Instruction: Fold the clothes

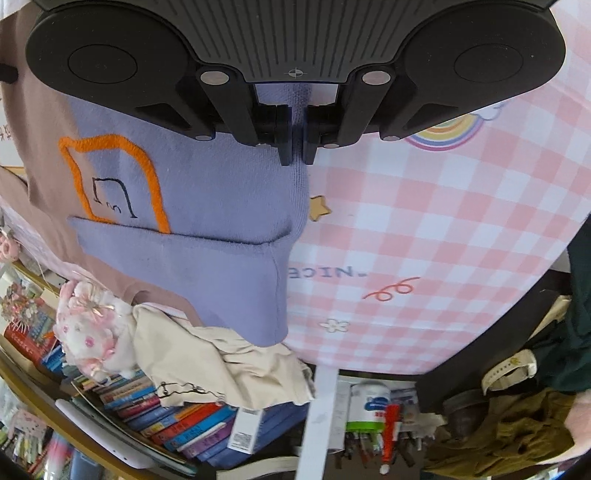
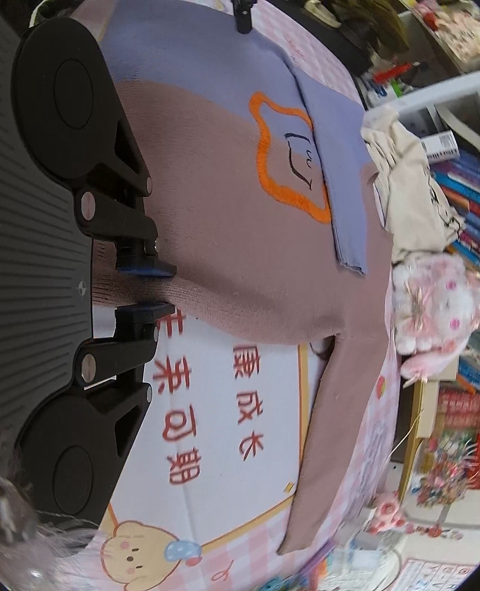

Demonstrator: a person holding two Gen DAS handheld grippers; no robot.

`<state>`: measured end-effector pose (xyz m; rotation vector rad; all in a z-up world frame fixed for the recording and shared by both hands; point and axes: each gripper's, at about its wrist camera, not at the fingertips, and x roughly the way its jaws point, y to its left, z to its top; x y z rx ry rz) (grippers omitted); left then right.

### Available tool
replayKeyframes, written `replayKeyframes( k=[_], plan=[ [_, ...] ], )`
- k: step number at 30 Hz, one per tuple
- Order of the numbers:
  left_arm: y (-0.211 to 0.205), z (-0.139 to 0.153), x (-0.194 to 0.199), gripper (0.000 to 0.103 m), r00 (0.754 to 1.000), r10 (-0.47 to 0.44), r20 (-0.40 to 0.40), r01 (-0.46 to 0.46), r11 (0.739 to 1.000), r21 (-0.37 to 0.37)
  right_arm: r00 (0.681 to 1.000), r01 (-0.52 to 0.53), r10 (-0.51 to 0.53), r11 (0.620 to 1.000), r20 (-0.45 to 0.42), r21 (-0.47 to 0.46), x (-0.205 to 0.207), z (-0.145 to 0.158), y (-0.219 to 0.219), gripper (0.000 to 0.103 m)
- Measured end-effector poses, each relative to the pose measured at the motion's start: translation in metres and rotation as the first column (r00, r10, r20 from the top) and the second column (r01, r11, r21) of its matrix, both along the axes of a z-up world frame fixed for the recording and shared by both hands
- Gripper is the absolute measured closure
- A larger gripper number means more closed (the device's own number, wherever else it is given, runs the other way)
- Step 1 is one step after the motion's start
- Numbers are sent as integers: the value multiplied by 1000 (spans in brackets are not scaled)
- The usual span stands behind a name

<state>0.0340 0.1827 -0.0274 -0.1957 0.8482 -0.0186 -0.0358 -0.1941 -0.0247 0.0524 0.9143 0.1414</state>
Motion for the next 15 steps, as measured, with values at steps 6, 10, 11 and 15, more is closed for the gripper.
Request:
replayKeyframes(
  k=[6, 10, 11, 15],
  plan=[
    [0, -2, -4, 99, 999, -34, 8, 34, 999, 21, 1000, 24, -24, 1000, 6, 6, -1, -1, 0, 89],
    [-1, -3, -3, 99, 999, -42, 8, 42, 999, 30, 999, 39, -39, 999, 9, 10, -2, -2, 0, 88],
    [0, -4, -2, 99, 999, -42, 7, 42, 999, 29, 999, 40, -40, 999, 8, 10, -2, -2, 0, 88],
    [0, -8, -1, 99, 999, -48, 7, 48, 998, 38, 999, 40, -40, 999, -10, 11, -2, -1, 2, 88]
  ],
)
